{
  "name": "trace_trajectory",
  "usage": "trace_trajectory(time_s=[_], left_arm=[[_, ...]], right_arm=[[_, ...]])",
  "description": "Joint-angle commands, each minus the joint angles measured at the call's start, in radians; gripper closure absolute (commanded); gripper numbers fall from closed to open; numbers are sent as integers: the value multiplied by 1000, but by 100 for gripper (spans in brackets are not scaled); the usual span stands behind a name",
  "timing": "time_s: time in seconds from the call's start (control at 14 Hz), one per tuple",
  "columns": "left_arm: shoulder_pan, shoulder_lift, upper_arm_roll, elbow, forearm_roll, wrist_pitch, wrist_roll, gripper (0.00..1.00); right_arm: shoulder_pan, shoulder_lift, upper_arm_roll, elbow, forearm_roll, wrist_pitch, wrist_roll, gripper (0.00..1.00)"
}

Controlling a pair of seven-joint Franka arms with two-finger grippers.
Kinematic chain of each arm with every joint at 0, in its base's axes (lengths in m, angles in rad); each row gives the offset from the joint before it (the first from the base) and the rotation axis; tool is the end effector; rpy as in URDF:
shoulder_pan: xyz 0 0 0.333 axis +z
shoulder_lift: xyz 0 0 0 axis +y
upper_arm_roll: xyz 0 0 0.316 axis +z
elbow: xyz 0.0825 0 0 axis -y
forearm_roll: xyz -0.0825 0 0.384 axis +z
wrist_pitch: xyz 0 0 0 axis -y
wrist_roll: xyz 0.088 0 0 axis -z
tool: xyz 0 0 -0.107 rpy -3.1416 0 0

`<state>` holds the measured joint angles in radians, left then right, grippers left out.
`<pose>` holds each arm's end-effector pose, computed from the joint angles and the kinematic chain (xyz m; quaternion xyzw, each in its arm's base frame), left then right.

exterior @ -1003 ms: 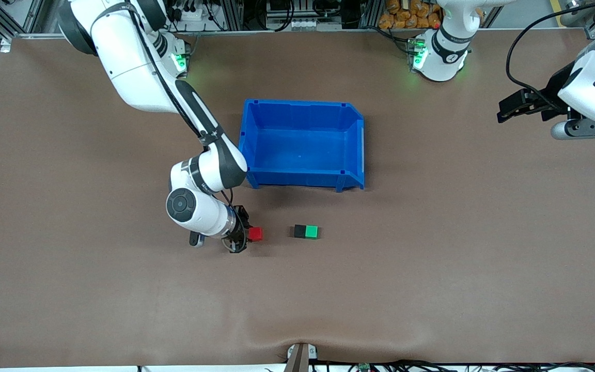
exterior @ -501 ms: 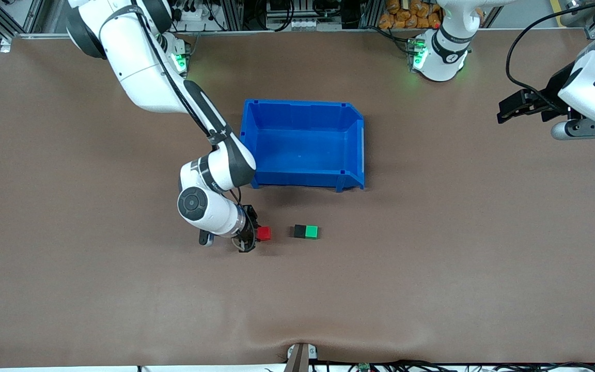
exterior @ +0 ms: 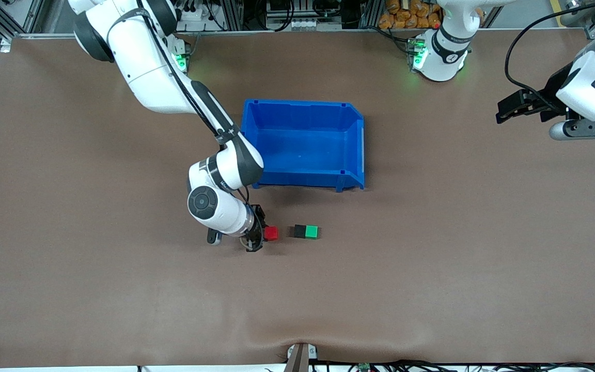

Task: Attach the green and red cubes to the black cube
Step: 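Carry the red cube with the right gripper toward the black cube, then lower the red cube against the black cube with the right gripper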

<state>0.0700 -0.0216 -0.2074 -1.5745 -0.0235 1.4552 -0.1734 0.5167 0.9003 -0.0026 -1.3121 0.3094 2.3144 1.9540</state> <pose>0.5298 -0.0773 0.6248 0.9986 0.0173 -0.0499 0.0018 0.6542 0.3767 0.2042 -0.6775 0.7243 0.0943 0.0864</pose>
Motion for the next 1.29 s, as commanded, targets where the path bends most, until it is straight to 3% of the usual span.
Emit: trace_trajectory(time_s=[0.0, 1.22], left_arm=[[4, 5, -6, 10, -12, 2, 2, 0], [5, 8, -4, 13, -10, 4, 2, 0]], right_arm=[[16, 29, -7, 46, 11, -4, 35, 100], [49, 81, -10, 109, 10, -1, 88, 100]])
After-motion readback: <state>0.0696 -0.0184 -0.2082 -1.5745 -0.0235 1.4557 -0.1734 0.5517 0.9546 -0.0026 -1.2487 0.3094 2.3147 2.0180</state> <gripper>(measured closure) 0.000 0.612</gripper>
